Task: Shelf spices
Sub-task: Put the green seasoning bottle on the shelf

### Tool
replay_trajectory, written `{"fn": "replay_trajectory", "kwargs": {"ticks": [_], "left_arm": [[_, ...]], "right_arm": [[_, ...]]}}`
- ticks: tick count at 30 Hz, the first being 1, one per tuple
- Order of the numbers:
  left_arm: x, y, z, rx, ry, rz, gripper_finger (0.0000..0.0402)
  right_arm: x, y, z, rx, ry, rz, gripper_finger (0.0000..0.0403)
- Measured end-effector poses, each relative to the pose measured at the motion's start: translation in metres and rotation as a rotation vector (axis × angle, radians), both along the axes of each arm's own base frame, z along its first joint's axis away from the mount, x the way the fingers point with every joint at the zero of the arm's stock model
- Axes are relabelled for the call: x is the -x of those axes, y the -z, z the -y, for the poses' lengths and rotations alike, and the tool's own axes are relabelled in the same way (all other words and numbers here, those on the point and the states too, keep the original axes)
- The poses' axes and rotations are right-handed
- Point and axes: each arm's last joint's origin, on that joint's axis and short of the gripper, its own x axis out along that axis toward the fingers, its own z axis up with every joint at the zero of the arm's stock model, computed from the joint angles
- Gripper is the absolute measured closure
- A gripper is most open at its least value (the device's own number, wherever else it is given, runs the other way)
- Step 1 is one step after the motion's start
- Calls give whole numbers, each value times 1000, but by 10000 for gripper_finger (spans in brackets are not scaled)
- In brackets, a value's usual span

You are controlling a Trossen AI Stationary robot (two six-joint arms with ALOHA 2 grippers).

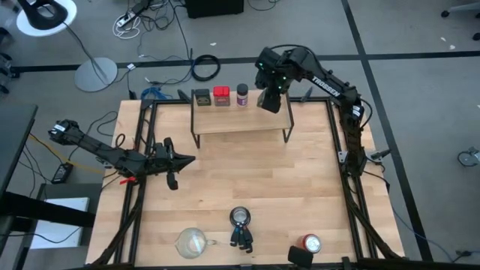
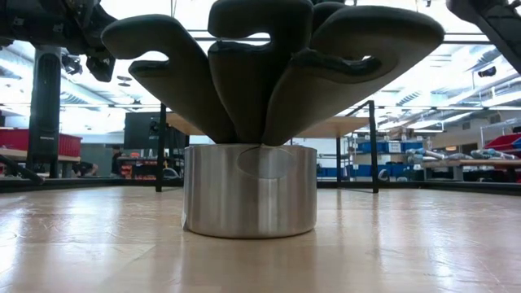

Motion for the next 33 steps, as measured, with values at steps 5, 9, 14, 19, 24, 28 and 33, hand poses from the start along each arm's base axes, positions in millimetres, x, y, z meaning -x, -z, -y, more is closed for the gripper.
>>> {"fn": "replay_trajectory", "kwargs": {"ticks": [5,9,14,19,24,28,33], "left_arm": [[0,1,0,6,0,-3,400],[-1,1,0,14,0,-4,400],[-1,1,0,13,0,-5,400],[-1,1,0,12,0,-7,400],[-1,2,0,10,0,-11,400],[-1,2,0,9,0,-11,400],[-1,2,0,8,0,-12,400]], "right_arm": [[-7,10,4,-16,-1,-22,206],[-10,16,8,-21,4,-40,206],[-14,23,11,-29,5,-53,206],[-16,25,12,-32,5,-57,206],[-17,26,10,-23,-2,-65,177],[-22,30,5,10,-30,-103,144],[-26,28,-2,36,-59,-102,143]]}}
